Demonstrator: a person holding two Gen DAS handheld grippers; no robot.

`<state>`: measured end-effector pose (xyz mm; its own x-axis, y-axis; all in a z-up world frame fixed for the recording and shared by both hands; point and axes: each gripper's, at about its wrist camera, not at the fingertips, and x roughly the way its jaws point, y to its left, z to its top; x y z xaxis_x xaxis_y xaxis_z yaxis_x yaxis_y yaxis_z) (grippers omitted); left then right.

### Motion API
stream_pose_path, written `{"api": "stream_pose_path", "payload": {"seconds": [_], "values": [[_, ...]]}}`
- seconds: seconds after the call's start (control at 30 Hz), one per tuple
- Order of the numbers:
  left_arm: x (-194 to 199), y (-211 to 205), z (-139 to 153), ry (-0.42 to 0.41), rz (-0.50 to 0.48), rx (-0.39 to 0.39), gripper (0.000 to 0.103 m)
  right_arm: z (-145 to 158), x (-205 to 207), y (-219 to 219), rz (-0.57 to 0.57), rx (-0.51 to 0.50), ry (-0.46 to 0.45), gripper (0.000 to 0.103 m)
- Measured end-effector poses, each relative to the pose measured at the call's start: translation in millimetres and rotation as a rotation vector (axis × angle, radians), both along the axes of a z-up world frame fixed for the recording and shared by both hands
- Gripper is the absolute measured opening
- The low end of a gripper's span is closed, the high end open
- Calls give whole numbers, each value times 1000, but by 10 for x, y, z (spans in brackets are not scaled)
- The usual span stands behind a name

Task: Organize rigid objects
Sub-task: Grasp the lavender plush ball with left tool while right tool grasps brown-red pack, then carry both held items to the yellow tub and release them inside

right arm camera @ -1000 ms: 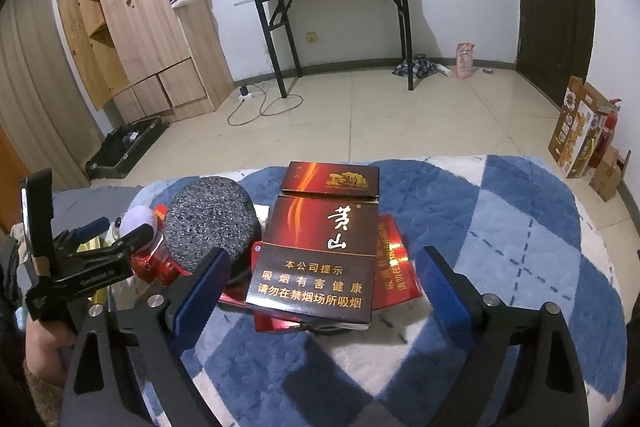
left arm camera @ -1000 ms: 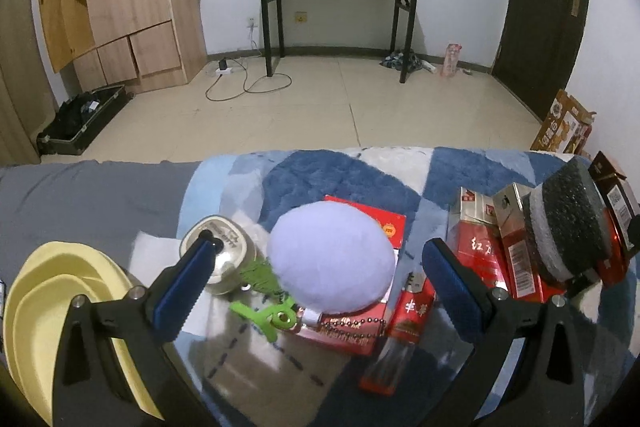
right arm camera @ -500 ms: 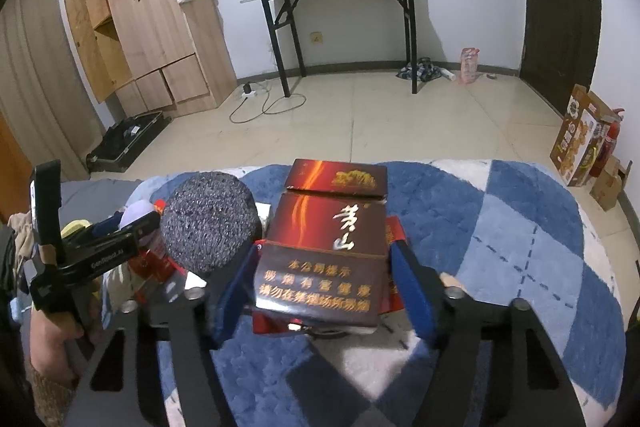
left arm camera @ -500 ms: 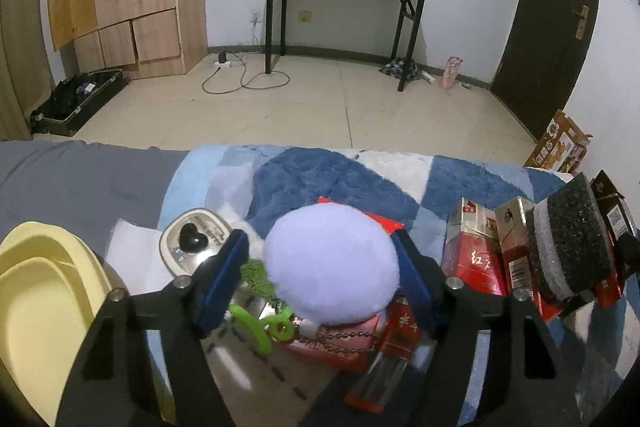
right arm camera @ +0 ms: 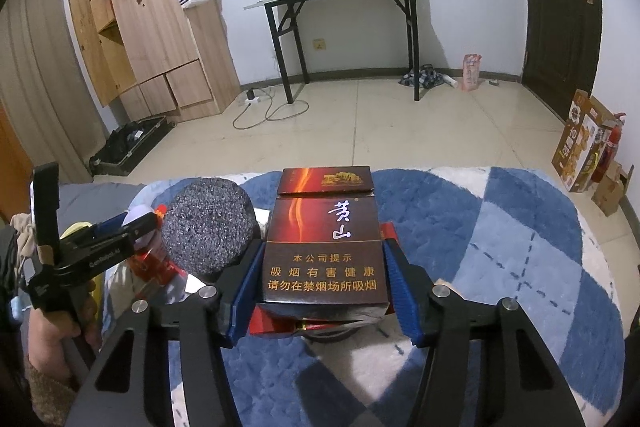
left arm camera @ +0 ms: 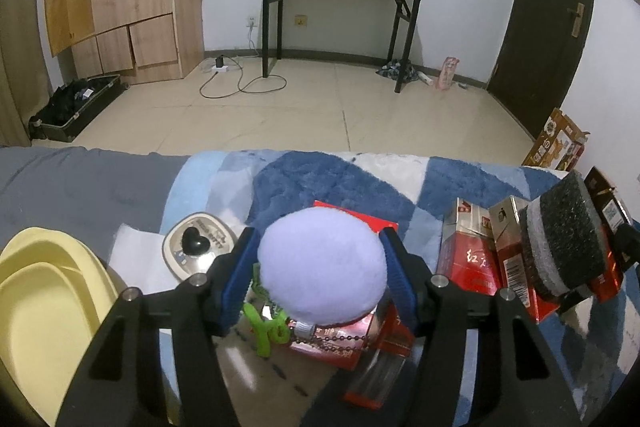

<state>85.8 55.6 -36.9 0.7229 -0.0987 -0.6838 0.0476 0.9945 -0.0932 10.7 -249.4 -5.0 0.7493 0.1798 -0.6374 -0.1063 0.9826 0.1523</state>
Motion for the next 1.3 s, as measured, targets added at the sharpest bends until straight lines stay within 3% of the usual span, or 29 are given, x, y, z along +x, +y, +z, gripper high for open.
{"api": "stream_pose_path", "payload": {"seconds": [0.2, 0.43, 0.7, 0.93, 1.13, 1.3], "values": [[21, -25, -71, 20, -2, 19, 70, 7, 16, 25, 7, -6, 4, 57], [-18, 44, -25, 2, 4, -33, 59, 14, 11, 28, 4, -13, -5, 56], [-103, 154, 151, -26, 12, -90, 59, 82, -81, -45, 5, 3, -44, 56], [-181, 193, 298, -55, 16, -94, 59, 88, -76, -75, 2, 14, -48, 56], [-544, 261, 639, -122, 30, -62, 59, 131, -139, -164, 13, 60, -69, 56], [-1157, 581, 985, -179, 115, -51, 59, 250, -246, -250, 35, 114, -115, 56]]}}
